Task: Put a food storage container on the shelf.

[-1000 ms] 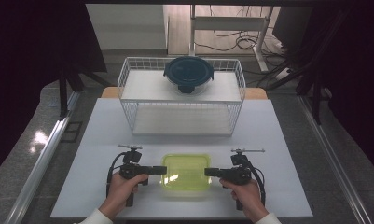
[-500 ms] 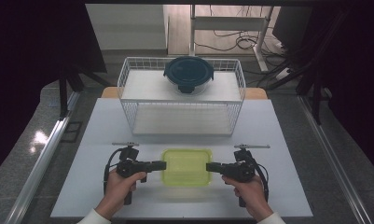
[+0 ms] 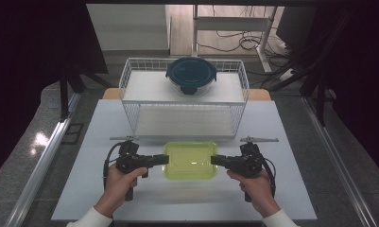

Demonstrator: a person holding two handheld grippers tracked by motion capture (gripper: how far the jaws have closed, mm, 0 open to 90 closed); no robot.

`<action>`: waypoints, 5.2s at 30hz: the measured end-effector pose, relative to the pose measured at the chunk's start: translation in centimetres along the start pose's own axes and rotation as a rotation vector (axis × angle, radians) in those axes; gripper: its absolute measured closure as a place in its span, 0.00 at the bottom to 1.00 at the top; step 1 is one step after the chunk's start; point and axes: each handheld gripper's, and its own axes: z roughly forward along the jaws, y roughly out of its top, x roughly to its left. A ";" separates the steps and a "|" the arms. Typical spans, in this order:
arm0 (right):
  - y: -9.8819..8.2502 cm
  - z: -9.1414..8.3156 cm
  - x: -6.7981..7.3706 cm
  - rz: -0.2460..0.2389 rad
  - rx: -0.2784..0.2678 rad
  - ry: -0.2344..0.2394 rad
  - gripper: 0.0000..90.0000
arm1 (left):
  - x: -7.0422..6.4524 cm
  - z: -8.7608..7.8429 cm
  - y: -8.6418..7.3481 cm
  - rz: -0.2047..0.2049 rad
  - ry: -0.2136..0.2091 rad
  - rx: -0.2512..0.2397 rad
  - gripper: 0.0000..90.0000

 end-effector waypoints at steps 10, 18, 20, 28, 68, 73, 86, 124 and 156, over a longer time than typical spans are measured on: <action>3.1 -1.2 1.4 -0.055 -0.053 -0.006 0.87 | -1.5 -1.3 3.3 0.059 -0.002 -0.044 0.88; 5.7 -2.1 2.6 -0.095 -0.076 -0.004 0.86 | -2.4 -2.3 5.7 0.089 -0.006 -0.072 0.88; 6.5 -2.4 2.9 -0.106 -0.084 -0.010 0.86 | -2.7 -2.5 6.3 0.094 -0.005 -0.080 0.88; 8.9 -3.2 3.6 -0.131 -0.104 -0.011 0.86 | -3.8 -3.2 8.6 0.125 -0.002 -0.096 0.88; 16.7 -4.0 4.9 -0.170 -0.162 -0.021 0.86 | -4.8 -4.8 16.7 0.165 0.010 -0.132 0.88; 17.6 -4.2 4.9 -0.172 -0.173 -0.022 0.86 | -5.0 -4.8 17.9 0.179 0.016 -0.133 0.88; 20.7 -4.4 4.9 -0.170 -0.197 -0.020 0.87 | -5.6 -5.4 21.2 0.181 0.034 -0.141 0.89; 25.6 -1.0 0.0 0.041 -0.172 -0.025 0.86 | -0.5 -2.0 26.3 -0.014 0.028 -0.119 0.89; 25.8 -0.1 -1.9 0.193 -0.261 -0.020 0.24 | 1.6 -1.6 26.9 -0.066 0.082 -0.245 0.38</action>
